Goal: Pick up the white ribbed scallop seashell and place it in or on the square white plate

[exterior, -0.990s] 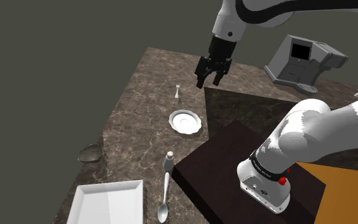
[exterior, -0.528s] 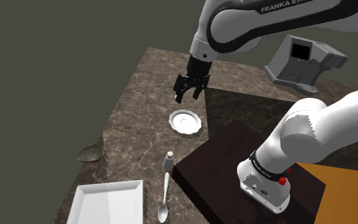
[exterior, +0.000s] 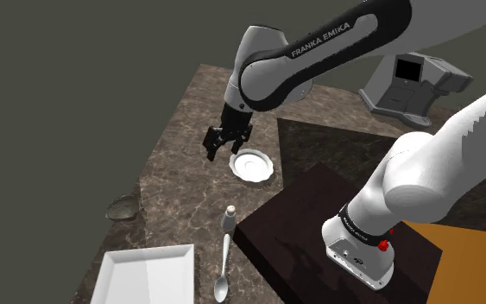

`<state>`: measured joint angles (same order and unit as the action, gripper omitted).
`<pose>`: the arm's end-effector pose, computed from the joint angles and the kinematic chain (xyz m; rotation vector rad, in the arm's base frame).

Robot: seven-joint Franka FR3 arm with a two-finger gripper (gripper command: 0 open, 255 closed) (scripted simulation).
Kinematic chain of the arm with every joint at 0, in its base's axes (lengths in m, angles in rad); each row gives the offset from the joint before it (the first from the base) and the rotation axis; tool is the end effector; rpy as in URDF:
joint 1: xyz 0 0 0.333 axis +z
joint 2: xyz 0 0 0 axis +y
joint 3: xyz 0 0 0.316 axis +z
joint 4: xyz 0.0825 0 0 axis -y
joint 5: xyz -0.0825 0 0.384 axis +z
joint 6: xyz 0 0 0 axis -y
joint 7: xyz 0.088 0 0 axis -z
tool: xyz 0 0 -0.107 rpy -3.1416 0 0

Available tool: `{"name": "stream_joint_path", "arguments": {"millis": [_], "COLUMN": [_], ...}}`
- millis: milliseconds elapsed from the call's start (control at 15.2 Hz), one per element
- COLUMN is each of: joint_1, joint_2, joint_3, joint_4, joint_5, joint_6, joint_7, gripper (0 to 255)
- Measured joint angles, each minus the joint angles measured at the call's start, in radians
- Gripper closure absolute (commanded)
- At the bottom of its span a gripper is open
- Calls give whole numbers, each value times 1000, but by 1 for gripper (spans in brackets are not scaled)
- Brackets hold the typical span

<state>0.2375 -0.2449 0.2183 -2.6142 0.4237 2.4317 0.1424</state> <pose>0.3823 0.1861 0.3385 -2.9009 0.0086 0.0097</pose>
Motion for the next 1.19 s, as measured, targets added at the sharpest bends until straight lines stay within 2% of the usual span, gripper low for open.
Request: {"name": "stream_joint_path", "arguments": {"millis": [462,792,1188], "joint_1": [52,93,160], "joint_2": [269,487,714], "joint_3": [53,73,62], "joint_4": [95,227,408], "joint_5": [53,33,-13], "joint_6": [229,357,452], "joint_7": [-21,-3,27], "gripper": [0,0,0]}}
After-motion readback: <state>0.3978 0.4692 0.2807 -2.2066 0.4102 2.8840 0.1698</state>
